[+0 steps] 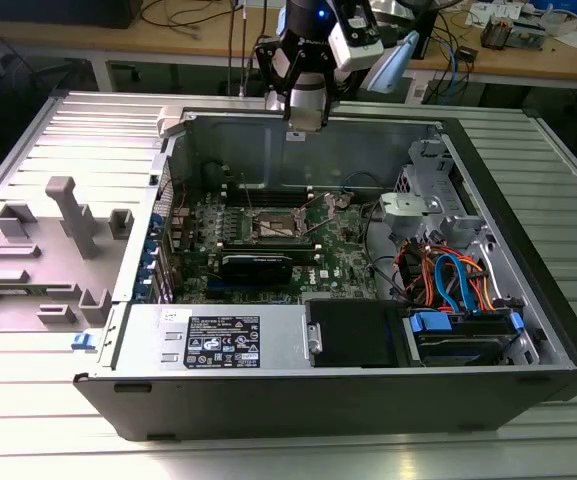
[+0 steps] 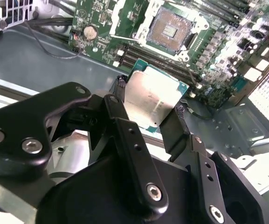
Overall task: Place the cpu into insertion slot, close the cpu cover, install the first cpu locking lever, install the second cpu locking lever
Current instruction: 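Place the cpu into insertion slot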
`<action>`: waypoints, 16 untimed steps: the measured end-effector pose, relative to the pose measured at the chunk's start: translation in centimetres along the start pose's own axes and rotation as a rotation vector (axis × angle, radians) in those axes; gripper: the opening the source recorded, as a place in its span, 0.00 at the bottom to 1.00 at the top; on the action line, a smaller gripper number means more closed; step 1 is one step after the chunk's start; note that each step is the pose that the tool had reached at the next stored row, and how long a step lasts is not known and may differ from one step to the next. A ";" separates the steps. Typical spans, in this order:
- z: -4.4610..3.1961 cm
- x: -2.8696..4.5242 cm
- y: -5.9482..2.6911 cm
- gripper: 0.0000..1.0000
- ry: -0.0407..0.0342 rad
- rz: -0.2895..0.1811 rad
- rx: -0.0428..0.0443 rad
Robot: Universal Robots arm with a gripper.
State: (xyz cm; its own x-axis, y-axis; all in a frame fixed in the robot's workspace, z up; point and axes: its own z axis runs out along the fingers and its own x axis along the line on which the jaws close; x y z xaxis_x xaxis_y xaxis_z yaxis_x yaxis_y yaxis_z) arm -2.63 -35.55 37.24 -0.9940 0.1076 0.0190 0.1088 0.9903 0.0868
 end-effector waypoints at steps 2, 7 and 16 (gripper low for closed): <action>-0.02 -0.04 -0.29 0.54 -0.0001 0.000 0.0007; -0.06 -0.09 -0.83 0.54 -0.0004 0.000 0.0037; -0.08 -0.11 -1.02 0.54 -0.0004 0.000 0.0037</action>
State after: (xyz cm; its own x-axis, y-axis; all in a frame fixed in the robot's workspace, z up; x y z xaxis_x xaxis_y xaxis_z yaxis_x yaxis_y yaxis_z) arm -2.63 -36.58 37.23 -0.9940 0.1074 0.0186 0.1086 0.9906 0.0832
